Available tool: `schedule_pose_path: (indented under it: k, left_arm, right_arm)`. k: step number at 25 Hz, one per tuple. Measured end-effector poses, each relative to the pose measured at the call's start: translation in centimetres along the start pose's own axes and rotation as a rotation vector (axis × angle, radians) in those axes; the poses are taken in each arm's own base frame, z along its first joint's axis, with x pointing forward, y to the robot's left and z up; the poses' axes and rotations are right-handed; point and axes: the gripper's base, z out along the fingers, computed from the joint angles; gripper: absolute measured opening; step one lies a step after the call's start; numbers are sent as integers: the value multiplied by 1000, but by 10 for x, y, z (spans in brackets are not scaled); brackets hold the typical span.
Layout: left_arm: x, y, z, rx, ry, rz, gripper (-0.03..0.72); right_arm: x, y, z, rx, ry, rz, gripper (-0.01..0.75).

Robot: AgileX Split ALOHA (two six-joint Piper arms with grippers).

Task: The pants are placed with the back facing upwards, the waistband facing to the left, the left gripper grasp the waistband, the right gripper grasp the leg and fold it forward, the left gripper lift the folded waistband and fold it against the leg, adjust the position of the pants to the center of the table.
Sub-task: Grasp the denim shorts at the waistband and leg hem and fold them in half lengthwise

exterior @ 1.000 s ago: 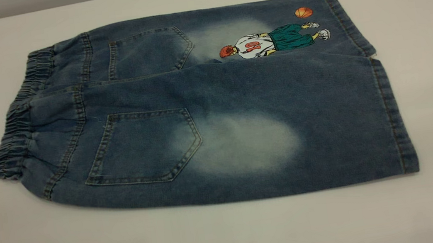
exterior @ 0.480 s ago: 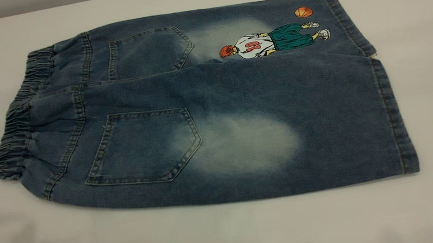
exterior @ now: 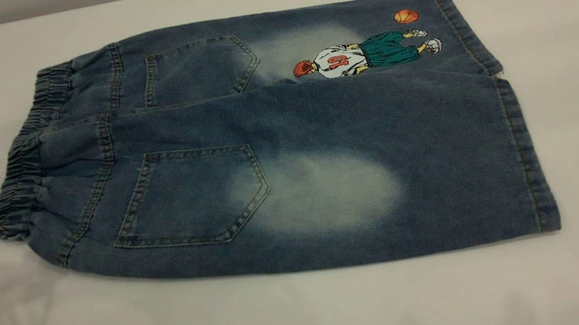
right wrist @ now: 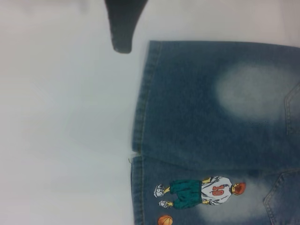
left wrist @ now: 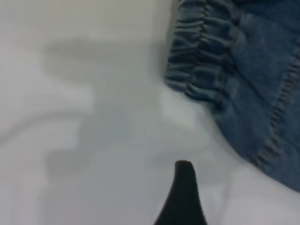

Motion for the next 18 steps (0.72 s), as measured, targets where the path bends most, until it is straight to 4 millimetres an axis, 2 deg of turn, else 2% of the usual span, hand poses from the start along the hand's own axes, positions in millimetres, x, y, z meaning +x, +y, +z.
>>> schedule_pose_path:
  k: [6,10,18]
  left_arm:
    - [-18,6,30,-27,44,-3,547]
    - [-18,14,46,-51,70,-29,547]
    - [-16,19,76,-75,112,-37,547]
  right_arm:
    - [0,0,0,-1,0,-10,529]
    - [0,0,0,-1,0,-10,529]
    - [0,0,0,-2,0,-11,529]
